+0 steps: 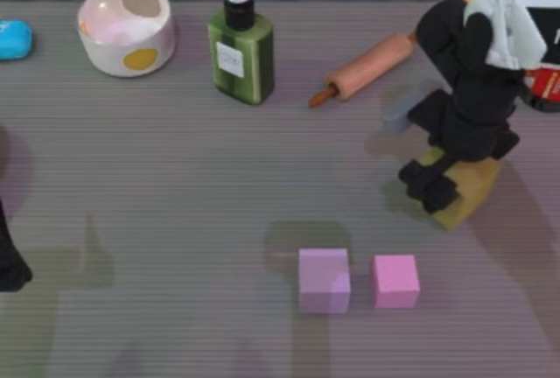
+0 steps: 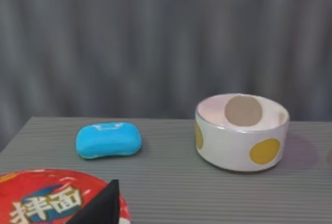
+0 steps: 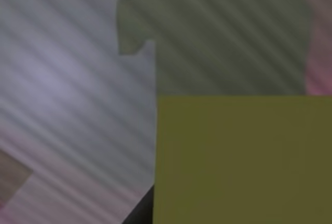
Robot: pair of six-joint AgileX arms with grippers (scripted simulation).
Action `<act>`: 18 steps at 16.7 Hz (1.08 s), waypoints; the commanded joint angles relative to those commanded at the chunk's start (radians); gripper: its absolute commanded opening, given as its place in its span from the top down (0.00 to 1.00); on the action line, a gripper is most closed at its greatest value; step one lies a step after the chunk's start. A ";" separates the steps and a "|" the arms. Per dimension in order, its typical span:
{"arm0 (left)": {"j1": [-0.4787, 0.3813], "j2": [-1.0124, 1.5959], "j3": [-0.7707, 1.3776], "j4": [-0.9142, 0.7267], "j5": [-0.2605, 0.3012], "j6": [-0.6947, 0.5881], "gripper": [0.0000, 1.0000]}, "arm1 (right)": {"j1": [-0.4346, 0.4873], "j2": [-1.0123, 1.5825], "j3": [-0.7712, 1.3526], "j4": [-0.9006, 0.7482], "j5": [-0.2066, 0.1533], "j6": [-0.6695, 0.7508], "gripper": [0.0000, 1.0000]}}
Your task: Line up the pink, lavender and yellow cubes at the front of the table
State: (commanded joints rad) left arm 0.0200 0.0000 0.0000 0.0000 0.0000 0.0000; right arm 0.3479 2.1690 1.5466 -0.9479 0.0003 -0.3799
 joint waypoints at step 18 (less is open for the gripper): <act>0.000 0.000 0.000 0.000 0.000 0.000 0.00 | 0.220 0.098 0.319 -0.242 0.004 0.455 1.00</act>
State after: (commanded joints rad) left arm 0.0200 0.0000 0.0000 0.0000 0.0000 0.0000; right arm 0.5682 2.2670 1.8659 -1.1902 0.0039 0.0747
